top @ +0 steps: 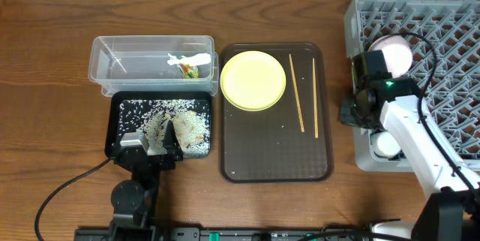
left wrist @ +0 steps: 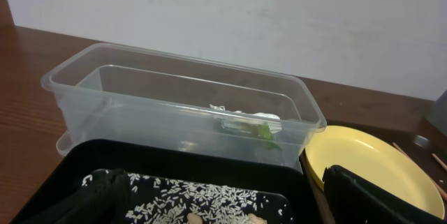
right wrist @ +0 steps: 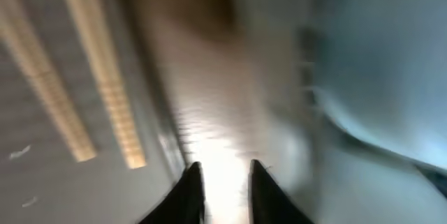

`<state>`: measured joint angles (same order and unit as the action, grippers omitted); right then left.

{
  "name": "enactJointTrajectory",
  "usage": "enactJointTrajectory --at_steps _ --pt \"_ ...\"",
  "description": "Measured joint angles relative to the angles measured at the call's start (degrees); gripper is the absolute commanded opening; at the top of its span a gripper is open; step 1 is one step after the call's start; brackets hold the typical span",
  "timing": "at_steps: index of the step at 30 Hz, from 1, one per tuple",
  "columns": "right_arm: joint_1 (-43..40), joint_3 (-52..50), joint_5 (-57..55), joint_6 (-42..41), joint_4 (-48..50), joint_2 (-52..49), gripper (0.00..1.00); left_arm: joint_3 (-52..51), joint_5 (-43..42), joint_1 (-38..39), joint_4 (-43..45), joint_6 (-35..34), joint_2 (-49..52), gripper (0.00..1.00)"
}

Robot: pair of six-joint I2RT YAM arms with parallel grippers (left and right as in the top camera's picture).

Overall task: Sort waste into correct bins and load items into the dishwasher rack
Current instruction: 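Reach right gripper to the wooden chopsticks on the brown tray, then grasp one chopstick and place it upright in the rack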

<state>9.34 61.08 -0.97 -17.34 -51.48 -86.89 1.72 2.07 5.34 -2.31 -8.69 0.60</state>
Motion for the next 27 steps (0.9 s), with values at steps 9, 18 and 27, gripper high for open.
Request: enactJointTrajectory --at_steps 9,18,27 --pt "9.11 -0.09 12.70 2.82 10.54 2.03 0.50 0.00 0.00 0.00 0.00 0.00 0.00 0.90" --pt "14.14 -0.09 0.98 -3.76 18.82 -7.98 0.35 0.00 0.00 0.00 0.00 0.00 0.00 0.90" --pt "14.14 -0.09 -1.60 -5.68 21.59 -17.31 0.14 0.00 0.00 0.00 0.00 0.00 0.00 0.90"
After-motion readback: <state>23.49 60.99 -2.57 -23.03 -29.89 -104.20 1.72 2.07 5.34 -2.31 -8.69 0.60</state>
